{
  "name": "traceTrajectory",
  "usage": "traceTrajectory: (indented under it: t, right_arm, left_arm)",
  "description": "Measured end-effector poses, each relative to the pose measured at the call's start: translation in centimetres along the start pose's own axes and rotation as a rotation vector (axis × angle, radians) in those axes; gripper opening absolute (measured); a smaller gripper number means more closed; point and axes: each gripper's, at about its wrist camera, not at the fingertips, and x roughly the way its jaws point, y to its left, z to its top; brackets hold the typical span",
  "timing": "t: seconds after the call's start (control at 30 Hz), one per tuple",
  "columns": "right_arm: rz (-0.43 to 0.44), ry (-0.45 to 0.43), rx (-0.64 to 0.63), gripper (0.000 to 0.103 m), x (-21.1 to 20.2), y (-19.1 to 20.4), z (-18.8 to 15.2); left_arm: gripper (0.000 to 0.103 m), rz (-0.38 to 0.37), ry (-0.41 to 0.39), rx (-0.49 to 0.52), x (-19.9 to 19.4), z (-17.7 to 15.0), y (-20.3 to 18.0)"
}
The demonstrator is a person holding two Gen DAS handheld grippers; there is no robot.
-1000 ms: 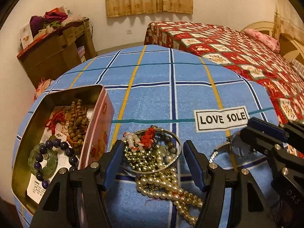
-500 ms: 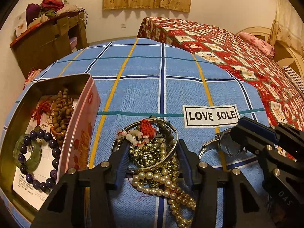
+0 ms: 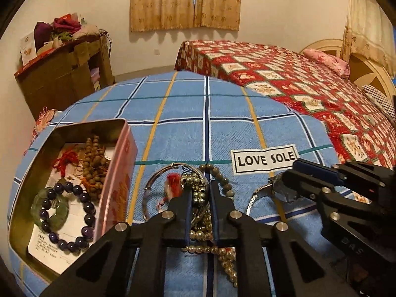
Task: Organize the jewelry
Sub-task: 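Close the left gripper on the gold bead necklace in the metal bowl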
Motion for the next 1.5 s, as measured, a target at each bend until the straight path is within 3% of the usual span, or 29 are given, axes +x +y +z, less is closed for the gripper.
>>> traceTrajectory:
  t: [0.4, 0.63, 0.7, 0.9, 1.13, 1.23, 1.5]
  right_arm:
    - [0.003, -0.001, -0.004, 0.021, 0.0, 0.3, -0.2]
    - [0.003, -0.001, -0.005, 0.021, 0.0, 0.5, -0.2]
    - [0.002, -0.001, -0.005, 0.021, 0.0, 0.5, -0.2]
    - [0.004, -0.001, -0.005, 0.021, 0.0, 0.6, -0.2]
    - [0.006, 0.013, -0.010, 0.021, 0.4, 0.9, -0.3]
    - [0.007, 0.026, -0.019, 0.020, 0.9, 1.1, -0.6]
    - [0.015, 0.022, -0.012, 0.020, 0.7, 1.0, -0.6]
  left_arm:
    - [0.010, -0.038, -0.106, -0.006, -4.4, 0.7, 0.6]
    - [0.011, -0.054, 0.018, -0.016, -1.1, -1.0, 0.5]
    - [0.016, -0.032, 0.061, 0.014, -0.3, -1.4, -0.1]
    - [0.028, -0.031, 0.049, 0.020, -1.0, -1.9, -0.2]
    - [0.028, -0.050, 0.007, 0.004, -2.0, -1.9, 0.6]
    - [0.028, -0.027, 0.037, 0.002, -1.0, -1.7, 0.6]
    - [0.028, -0.104, 0.062, -0.126, 0.1, -1.2, 2.4]
